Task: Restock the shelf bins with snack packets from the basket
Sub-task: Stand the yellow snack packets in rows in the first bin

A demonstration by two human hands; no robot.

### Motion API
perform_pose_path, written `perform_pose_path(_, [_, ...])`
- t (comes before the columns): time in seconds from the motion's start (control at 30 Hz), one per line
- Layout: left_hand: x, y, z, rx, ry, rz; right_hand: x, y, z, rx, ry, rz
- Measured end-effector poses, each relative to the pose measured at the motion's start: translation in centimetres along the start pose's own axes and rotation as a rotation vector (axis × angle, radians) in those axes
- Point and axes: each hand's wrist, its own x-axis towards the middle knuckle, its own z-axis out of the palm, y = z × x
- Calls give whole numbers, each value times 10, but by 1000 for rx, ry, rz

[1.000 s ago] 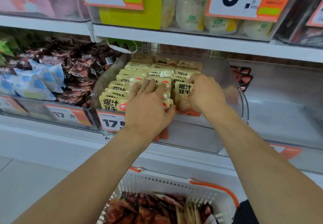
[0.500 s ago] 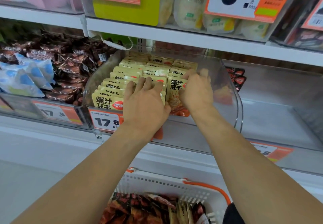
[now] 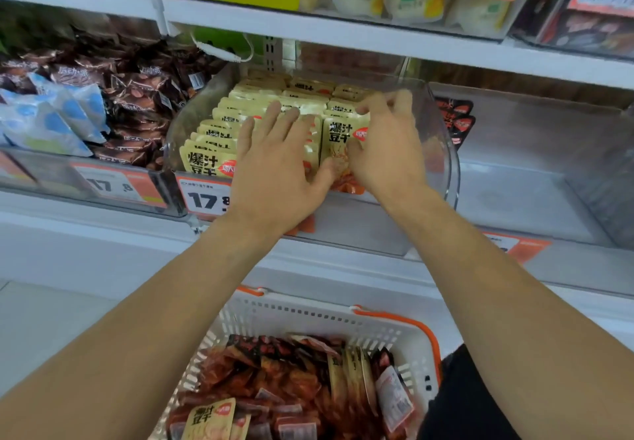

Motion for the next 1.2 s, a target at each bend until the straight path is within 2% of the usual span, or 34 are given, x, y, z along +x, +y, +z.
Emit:
perform_pose_path(0.07, [-18,-1,-2,-97,204,82,-21,-8,-8,108,50,-148])
perform_pose_path(0.17, [-56,1,2,-231,310,97,-60,-15,-11,283,21,-293])
perform_pose_path(0.27, [-94,2,18,-324,313,89,-99,-7,-4,268,-18,-417])
perform_pose_path(0.37, [-132,7,42,-320,158,52,-135,14,5,238,-48,-485])
perform_pose_path(0.43, [-160,15,62,-385,-107,-78,-165,35,18,253,-192,-382])
perform_pose_path(0.53, [-205,27,95,-452,-593,-365,-215,69,41,154,-613,29])
perform_pose_path(0.6, [-233,31,118,-417,-780,-458,-248,88,53,81,-874,178])
perform_pose_path(0.7, [-270,36,145,-461,-937,-591,-294,107,63,-54,-1166,317])
perform_pose_path(0.77, [-284,38,159,-546,-980,-715,-317,116,69,42,-1227,443])
perform_pose_path(0.87, [-292,37,169,-680,-954,-871,-332,114,70,192,-1192,573])
perform_pose_path(0.97, [-286,38,173,-704,-907,-963,-332,116,67,274,-1178,650])
perform_pose_path(1.07, [-277,42,175,-686,-939,-998,-321,113,63,325,-1181,658])
perform_pose_path(1.2, [-268,34,170,-601,-990,-1011,-302,98,56,332,-1184,563])
